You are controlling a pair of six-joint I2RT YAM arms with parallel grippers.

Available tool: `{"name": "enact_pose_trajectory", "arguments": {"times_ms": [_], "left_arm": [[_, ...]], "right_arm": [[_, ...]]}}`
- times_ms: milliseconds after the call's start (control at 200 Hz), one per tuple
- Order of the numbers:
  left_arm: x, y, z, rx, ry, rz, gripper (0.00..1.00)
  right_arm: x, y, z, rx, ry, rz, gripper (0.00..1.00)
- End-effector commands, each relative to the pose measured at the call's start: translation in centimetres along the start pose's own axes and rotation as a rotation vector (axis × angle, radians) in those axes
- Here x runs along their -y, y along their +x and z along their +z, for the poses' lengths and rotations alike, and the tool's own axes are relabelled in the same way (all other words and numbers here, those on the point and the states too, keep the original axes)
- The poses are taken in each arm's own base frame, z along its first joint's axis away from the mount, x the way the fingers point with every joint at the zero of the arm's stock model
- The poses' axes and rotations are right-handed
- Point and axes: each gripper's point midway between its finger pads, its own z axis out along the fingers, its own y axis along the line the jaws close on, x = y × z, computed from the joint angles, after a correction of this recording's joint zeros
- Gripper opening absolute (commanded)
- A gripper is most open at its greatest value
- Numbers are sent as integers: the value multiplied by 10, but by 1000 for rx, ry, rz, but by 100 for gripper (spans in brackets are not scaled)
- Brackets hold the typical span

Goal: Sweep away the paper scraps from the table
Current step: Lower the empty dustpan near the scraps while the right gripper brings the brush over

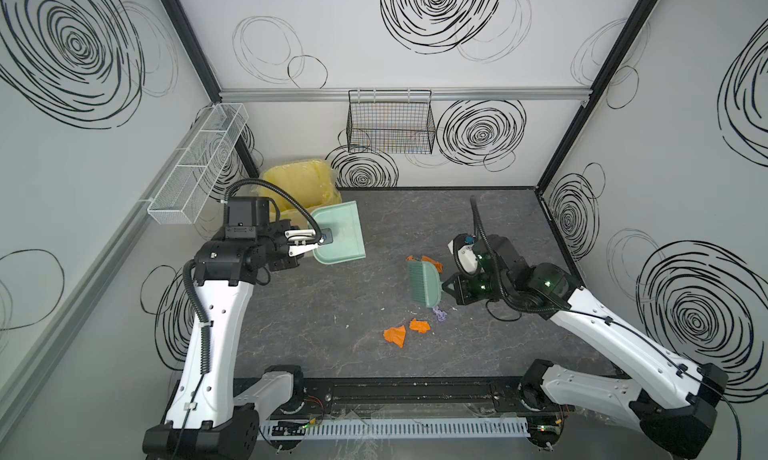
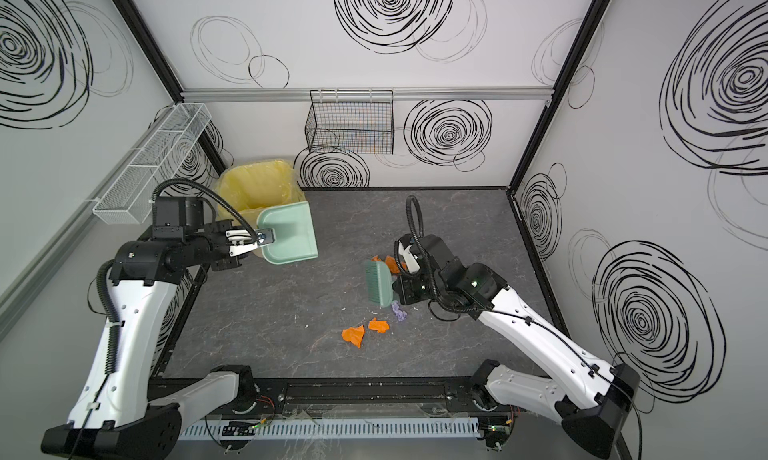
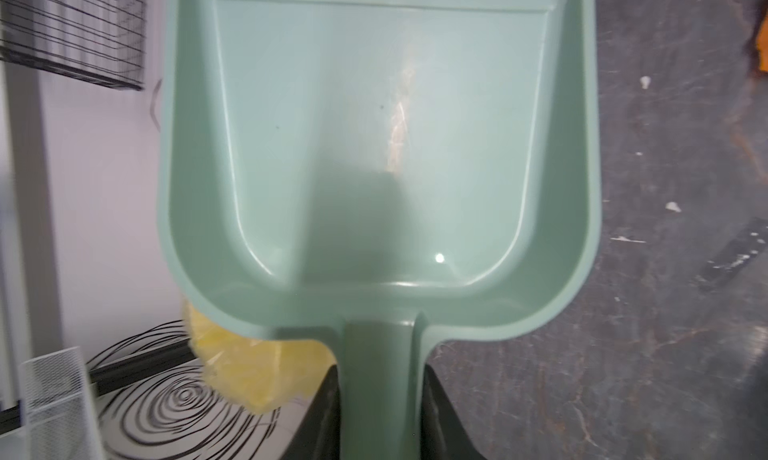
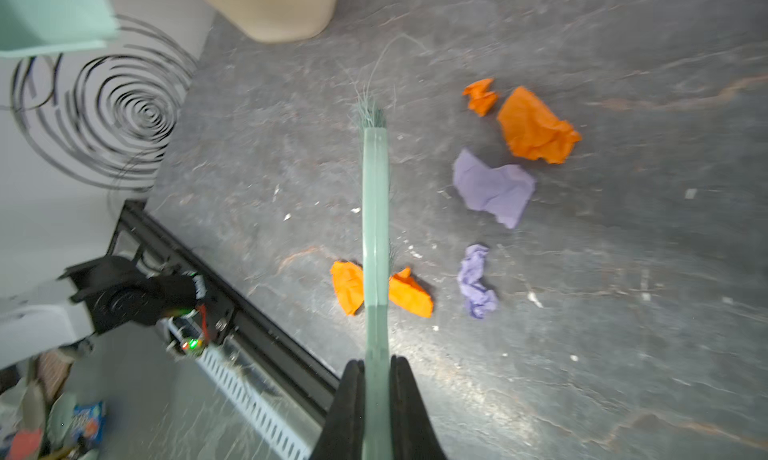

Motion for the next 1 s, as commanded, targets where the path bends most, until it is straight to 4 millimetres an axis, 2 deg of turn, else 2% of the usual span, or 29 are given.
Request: {"name": "enact_pose_trajectory", "arguments": {"times_ms": [0, 115, 200, 315, 450, 610, 705, 850, 895, 996], "left_arm": [[20, -4, 10, 60, 13, -36, 0], [57, 11, 32, 37, 89, -50, 0], [80, 23, 46, 14, 127, -59, 0], [102, 34, 58, -2, 150, -67, 0], [115, 37, 65, 1, 179, -94, 0], [126, 40, 71, 4, 218, -117, 0], [134, 42, 76, 4, 236, -130, 0], [144, 44, 83, 5, 265, -150, 0], [147, 45, 84, 5, 275, -154, 0], [152, 46, 86, 5, 287, -160, 0]], "right_arm": [[-25, 27, 21, -91, -108, -10, 0], [-45, 47, 39, -146, -177, -39, 0], [-50, 58, 50, -183, -188, -52, 0], [-40, 66, 65, -223, -136, -59, 0], [-17, 63, 79, -263, -4, -57, 0], [15, 47, 86, -290, 183, -56, 0], [23, 25, 85, -250, 222, -64, 0], [50, -12, 73, -188, 307, -24, 0], [50, -22, 67, -168, 298, -19, 0], [33, -38, 53, -126, 222, -38, 0]]}}
